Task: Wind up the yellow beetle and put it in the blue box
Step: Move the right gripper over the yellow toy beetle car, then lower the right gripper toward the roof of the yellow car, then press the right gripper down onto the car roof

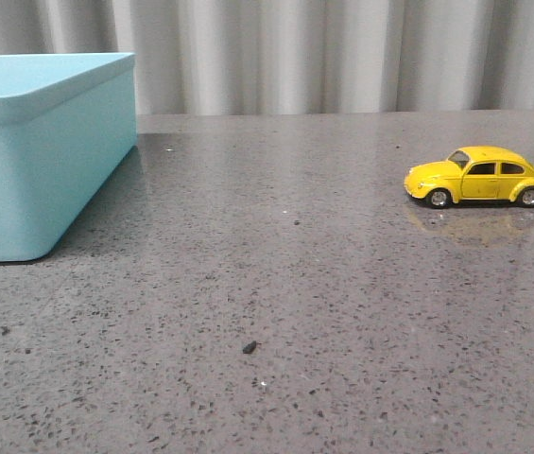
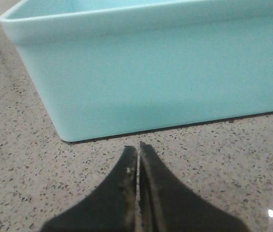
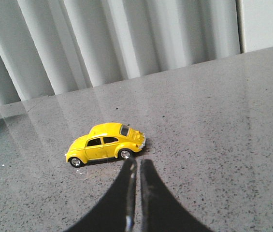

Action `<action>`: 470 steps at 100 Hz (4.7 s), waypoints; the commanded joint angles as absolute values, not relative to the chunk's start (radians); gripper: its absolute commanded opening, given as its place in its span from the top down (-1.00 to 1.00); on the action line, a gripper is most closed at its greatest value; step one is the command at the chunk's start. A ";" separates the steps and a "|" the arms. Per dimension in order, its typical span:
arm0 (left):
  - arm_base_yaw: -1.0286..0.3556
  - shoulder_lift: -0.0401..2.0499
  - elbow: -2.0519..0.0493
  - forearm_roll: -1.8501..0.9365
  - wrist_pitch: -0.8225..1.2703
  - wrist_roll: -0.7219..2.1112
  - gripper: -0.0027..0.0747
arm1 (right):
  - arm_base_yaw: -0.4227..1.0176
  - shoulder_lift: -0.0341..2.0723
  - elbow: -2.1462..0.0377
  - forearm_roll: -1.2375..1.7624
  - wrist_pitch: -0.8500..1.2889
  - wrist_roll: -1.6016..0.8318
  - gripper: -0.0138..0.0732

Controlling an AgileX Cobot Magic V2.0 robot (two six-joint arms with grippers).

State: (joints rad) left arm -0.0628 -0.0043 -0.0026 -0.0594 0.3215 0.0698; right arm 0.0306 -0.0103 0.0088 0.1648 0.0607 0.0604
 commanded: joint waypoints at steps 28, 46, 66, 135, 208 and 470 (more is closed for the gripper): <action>-0.059 -0.036 0.025 -0.204 0.112 0.065 0.99 | 0.024 -0.030 0.034 0.167 -0.029 0.059 0.78; -0.059 -0.036 0.025 -0.243 0.103 0.065 0.99 | 0.024 -0.030 0.034 0.167 -0.029 0.059 0.78; -0.059 -0.036 0.025 -0.243 0.092 0.065 0.99 | 0.024 -0.030 0.034 0.167 -0.029 0.059 0.78; -0.059 -0.036 0.025 -0.444 0.026 0.065 0.99 | 0.024 -0.030 0.034 0.167 -0.018 0.059 0.78; -0.059 0.131 -0.233 -0.425 0.191 0.102 0.99 | 0.026 0.090 -0.320 0.224 0.199 0.033 0.78; -0.274 0.429 -0.351 -0.329 0.252 0.182 0.99 | 0.195 1.633 -1.469 0.066 1.074 -0.098 0.78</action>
State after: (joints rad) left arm -0.2648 0.4166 -0.3241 -0.3220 0.3238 0.1857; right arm 0.2055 1.6705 -1.4399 0.0846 1.1038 -0.0933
